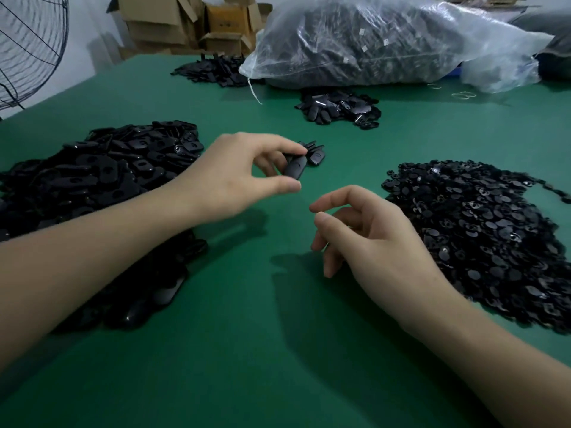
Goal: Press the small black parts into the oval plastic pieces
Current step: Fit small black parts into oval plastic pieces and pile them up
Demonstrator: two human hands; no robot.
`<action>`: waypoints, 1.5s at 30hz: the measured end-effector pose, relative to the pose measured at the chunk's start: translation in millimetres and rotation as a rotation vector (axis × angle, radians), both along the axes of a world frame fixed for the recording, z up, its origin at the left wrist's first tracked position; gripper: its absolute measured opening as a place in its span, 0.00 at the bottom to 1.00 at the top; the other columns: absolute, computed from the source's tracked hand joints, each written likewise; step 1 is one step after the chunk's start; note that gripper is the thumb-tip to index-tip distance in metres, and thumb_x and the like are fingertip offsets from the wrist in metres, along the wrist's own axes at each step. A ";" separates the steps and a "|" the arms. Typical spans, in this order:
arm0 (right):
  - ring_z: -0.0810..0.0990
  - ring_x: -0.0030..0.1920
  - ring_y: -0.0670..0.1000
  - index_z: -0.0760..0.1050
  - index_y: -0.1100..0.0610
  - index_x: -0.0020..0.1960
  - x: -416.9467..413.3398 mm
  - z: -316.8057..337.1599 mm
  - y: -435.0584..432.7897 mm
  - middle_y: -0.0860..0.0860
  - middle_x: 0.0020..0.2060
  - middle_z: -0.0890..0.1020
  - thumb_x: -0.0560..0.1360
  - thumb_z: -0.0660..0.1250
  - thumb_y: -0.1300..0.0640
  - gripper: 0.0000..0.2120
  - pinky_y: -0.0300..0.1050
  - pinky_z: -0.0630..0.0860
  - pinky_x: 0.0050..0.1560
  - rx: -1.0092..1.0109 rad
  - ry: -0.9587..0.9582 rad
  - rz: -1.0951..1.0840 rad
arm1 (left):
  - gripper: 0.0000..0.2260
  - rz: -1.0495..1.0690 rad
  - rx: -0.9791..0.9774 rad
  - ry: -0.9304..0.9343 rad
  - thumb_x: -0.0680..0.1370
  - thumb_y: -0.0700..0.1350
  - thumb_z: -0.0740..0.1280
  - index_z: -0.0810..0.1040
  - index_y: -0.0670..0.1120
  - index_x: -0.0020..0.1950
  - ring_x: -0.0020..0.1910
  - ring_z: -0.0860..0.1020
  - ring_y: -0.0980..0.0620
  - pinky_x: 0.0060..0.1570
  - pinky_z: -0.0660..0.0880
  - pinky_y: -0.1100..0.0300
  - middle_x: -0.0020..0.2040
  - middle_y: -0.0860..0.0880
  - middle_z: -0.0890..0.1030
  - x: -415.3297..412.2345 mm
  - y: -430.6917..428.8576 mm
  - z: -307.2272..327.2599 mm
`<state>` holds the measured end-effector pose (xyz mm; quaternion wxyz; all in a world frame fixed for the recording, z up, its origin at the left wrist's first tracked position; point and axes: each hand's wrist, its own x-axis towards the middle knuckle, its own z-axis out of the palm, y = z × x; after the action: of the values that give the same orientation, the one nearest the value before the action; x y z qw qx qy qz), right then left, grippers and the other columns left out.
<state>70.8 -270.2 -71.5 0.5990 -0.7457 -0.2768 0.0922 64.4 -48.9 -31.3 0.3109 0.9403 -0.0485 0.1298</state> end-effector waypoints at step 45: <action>0.82 0.33 0.50 0.78 0.47 0.49 11.9 1.6 -5.1 0.47 0.36 0.83 0.80 0.67 0.56 0.04 0.50 0.79 0.42 -0.102 -0.120 -0.080 | 0.07 0.308 0.750 -0.142 0.80 0.48 0.72 0.87 0.57 0.55 0.51 0.83 0.46 0.44 0.76 0.55 0.52 0.53 0.86 9.5 59.4 5.4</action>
<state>82.7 -275.3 -69.8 0.5456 -0.7900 -0.2772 0.0372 73.8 10.5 -25.9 -0.0805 0.9734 0.0277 0.2126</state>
